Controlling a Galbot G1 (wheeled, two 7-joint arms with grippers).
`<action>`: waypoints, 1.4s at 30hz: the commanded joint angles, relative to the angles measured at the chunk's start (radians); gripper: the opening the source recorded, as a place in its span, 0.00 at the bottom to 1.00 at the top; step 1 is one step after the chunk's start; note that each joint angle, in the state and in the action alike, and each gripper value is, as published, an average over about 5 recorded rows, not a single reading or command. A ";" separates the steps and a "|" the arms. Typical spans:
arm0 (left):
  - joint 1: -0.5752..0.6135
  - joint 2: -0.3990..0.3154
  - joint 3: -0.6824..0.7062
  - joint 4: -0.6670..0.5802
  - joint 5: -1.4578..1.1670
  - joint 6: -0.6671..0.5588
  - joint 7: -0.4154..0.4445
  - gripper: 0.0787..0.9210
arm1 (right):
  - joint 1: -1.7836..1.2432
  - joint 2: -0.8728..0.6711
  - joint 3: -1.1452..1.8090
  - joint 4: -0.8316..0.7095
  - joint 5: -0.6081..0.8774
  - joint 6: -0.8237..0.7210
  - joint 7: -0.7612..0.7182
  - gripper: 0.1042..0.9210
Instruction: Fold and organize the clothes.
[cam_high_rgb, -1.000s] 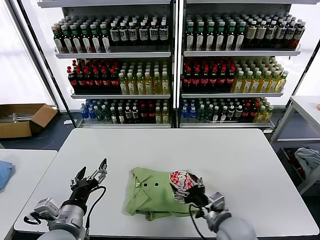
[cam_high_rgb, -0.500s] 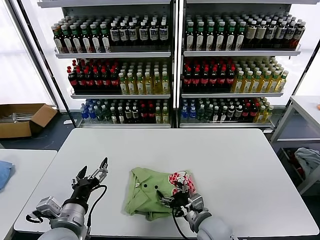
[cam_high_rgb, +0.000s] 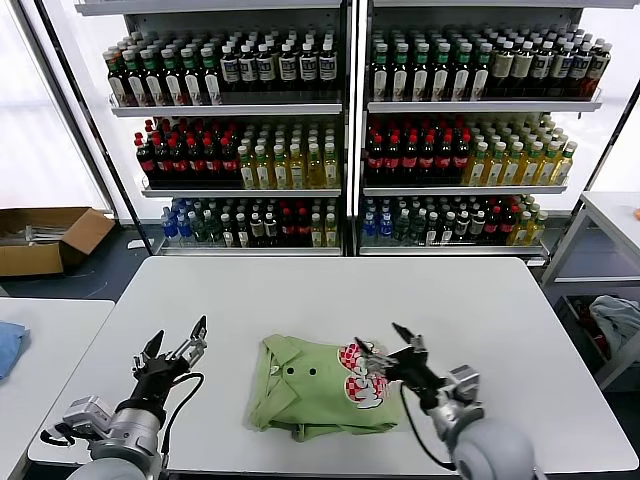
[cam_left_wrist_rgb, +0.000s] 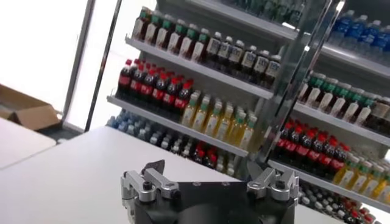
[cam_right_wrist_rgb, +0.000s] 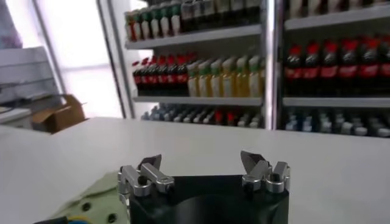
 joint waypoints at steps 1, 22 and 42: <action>0.001 0.032 -0.125 0.050 0.056 -0.036 0.276 0.88 | -0.226 0.013 0.552 0.035 0.048 0.155 -0.201 0.88; 0.033 -0.017 -0.290 0.151 0.173 -0.204 0.555 0.88 | -0.239 0.159 0.657 -0.054 -0.024 0.247 -0.303 0.88; 0.035 -0.063 -0.325 0.114 0.203 -0.196 0.591 0.88 | -0.243 0.210 0.667 -0.048 -0.058 0.244 -0.320 0.88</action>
